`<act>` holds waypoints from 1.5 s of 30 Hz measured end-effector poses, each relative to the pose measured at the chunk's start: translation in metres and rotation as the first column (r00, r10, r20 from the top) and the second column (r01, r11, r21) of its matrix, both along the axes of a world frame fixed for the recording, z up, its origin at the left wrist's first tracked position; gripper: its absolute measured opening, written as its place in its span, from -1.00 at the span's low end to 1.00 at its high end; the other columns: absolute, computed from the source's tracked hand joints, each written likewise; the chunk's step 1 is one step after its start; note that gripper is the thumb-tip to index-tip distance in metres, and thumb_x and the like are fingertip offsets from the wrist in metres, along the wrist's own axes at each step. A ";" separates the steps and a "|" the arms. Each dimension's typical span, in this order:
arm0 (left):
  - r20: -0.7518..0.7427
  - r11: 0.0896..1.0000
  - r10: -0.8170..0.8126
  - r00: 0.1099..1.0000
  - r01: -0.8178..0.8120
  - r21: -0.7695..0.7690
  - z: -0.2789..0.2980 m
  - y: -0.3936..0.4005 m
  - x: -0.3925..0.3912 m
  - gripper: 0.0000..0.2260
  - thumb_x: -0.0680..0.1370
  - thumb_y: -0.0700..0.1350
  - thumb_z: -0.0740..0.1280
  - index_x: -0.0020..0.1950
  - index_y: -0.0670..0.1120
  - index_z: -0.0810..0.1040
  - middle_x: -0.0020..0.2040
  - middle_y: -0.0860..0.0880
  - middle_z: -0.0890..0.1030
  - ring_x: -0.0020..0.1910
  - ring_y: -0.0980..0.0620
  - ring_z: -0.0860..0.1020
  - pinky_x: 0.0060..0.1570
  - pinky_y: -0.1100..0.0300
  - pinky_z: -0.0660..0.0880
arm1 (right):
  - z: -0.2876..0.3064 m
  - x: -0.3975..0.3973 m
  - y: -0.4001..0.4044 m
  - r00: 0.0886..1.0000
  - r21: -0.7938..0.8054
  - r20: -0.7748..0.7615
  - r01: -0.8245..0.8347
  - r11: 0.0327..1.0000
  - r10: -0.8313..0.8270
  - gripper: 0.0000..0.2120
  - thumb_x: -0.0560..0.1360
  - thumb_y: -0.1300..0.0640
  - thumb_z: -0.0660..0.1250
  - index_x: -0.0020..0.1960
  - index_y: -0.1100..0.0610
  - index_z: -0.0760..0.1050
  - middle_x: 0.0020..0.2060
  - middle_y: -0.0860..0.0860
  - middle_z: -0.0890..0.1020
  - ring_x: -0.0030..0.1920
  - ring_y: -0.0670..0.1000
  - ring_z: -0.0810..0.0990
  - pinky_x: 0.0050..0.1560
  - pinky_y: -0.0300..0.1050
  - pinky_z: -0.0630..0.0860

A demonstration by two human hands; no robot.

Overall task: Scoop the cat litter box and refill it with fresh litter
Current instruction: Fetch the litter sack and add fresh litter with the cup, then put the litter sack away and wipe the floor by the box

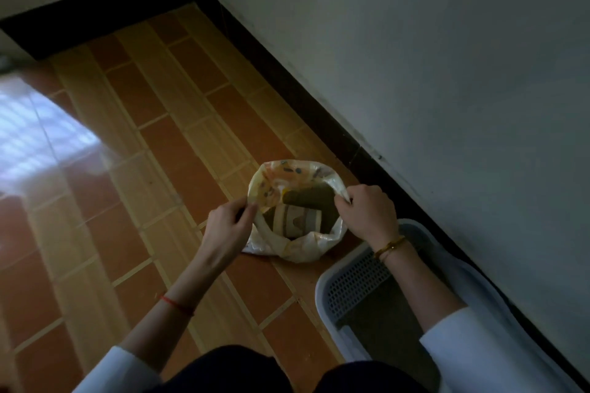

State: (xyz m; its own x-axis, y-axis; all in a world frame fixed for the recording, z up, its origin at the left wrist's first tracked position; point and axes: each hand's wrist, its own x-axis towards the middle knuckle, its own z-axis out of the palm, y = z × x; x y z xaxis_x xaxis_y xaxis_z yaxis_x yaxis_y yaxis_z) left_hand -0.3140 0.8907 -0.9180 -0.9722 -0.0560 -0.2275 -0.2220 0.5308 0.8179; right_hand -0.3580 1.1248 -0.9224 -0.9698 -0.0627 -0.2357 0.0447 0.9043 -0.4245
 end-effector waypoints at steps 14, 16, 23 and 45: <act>0.070 0.995 0.058 0.996 -0.051 -0.091 0.153 -0.046 0.026 -0.70 0.62 -0.09 0.17 -0.11 -0.24 0.59 -0.29 -0.26 0.59 -0.33 -0.21 0.51 -0.42 0.30 0.32 | 0.148 0.030 -0.035 0.993 -0.075 0.115 -0.014 0.997 0.023 -0.63 0.57 0.06 0.24 -0.41 0.07 0.38 -0.52 -0.03 0.42 -0.52 -0.10 0.36 -0.48 -0.33 0.24; 0.061 0.991 0.077 0.995 -0.070 -0.110 0.201 -0.048 0.036 -0.72 0.62 -0.11 0.19 -0.14 -0.23 0.59 -0.31 -0.24 0.58 -0.33 -0.18 0.51 -0.43 0.31 0.30 | 0.197 0.042 -0.037 0.992 -0.075 0.125 -0.009 0.997 0.018 -0.62 0.57 0.07 0.22 -0.42 0.07 0.34 -0.53 -0.06 0.37 -0.53 -0.13 0.32 -0.48 -0.35 0.19; 0.057 0.994 0.060 0.997 -0.055 -0.092 0.397 -0.049 0.079 -0.77 0.62 -0.13 0.20 -0.19 -0.06 0.56 -0.41 -0.02 0.54 -0.42 0.07 0.49 -0.45 0.29 0.35 | 0.385 0.088 -0.035 0.994 -0.068 0.109 0.007 0.998 0.000 -0.64 0.55 0.06 0.26 -0.35 0.24 0.44 -0.51 0.06 0.44 -0.50 -0.03 0.39 -0.48 -0.19 0.28; -0.079 0.860 -0.510 0.857 0.505 -0.075 0.728 -0.013 0.208 -0.70 0.56 0.01 0.13 -0.17 -0.08 0.59 -0.41 -0.05 0.51 -0.48 0.08 0.42 -0.44 0.33 0.31 | 0.732 0.354 -0.011 0.856 -0.136 0.001 0.513 0.848 -0.517 -0.48 0.54 0.07 0.33 -0.49 0.00 0.14 -0.61 -0.03 0.16 -0.59 -0.03 0.19 -0.53 -0.30 0.07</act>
